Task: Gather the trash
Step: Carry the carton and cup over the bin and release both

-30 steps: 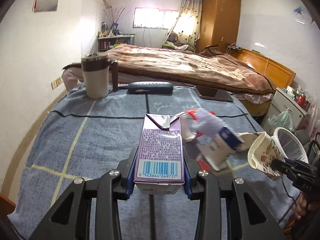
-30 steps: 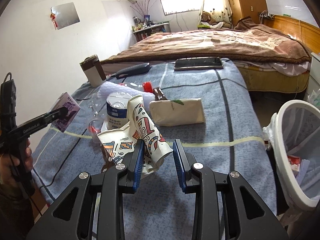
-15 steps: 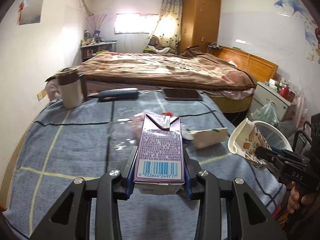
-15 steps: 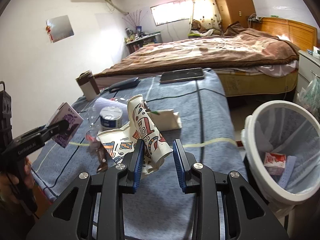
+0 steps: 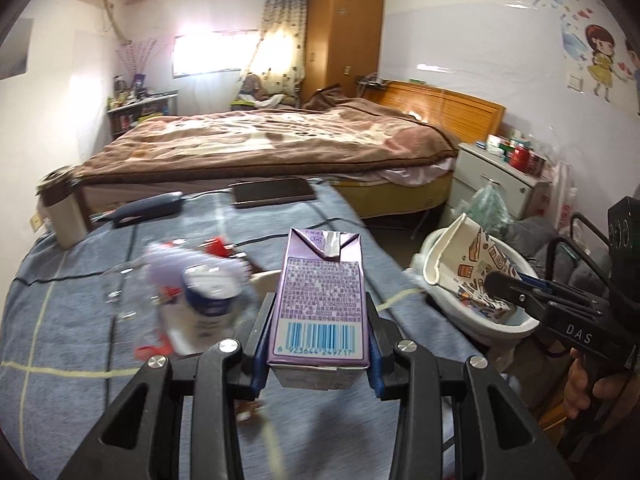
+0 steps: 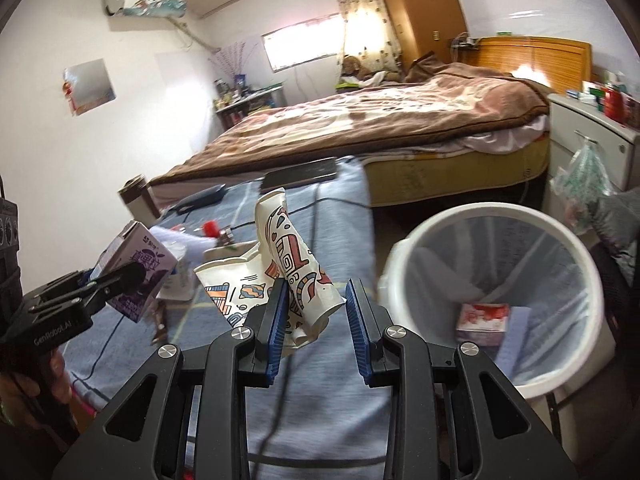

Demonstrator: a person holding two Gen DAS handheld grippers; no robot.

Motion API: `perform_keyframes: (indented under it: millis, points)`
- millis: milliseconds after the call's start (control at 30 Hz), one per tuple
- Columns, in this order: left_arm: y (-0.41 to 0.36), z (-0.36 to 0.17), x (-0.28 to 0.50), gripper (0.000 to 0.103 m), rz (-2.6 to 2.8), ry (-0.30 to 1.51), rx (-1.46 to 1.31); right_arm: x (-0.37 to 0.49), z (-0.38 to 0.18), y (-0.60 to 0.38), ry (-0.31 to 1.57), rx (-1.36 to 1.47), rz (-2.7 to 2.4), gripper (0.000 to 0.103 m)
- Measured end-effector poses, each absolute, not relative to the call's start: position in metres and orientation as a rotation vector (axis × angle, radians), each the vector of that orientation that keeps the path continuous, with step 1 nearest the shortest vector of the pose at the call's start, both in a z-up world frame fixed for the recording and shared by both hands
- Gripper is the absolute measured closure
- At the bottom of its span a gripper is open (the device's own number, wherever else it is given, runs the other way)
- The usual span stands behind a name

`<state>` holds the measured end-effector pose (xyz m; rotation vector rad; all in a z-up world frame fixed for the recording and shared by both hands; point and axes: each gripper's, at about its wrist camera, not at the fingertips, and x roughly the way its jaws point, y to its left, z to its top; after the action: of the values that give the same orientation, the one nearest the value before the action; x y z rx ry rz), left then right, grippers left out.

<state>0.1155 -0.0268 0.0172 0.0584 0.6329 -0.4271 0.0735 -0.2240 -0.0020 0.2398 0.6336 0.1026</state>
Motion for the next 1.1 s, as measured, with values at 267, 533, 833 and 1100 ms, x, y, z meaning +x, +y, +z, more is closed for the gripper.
perform_keyframes:
  millis: [267, 533, 833, 1100]
  points:
    - [-0.090, 0.016, 0.117, 0.063, -0.486, 0.632, 0.102, 0.064, -0.001, -0.268, 0.622, 0.258, 0.009, 0.071]
    - [-0.150, 0.011, 0.117, 0.063, -0.578, 0.646, 0.127, 0.058, 0.001, -0.300, 0.615, 0.251, -0.085, 0.071]
    - [-0.203, -0.003, 0.121, 0.063, -0.671, 0.700, 0.137, 0.064, -0.016, -0.335, 0.672, 0.239, -0.207, 0.071]
    - [-0.237, -0.014, 0.128, 0.063, -0.691, 0.736, 0.169, 0.075, -0.031, -0.356, 0.755, 0.208, -0.277, 0.071]
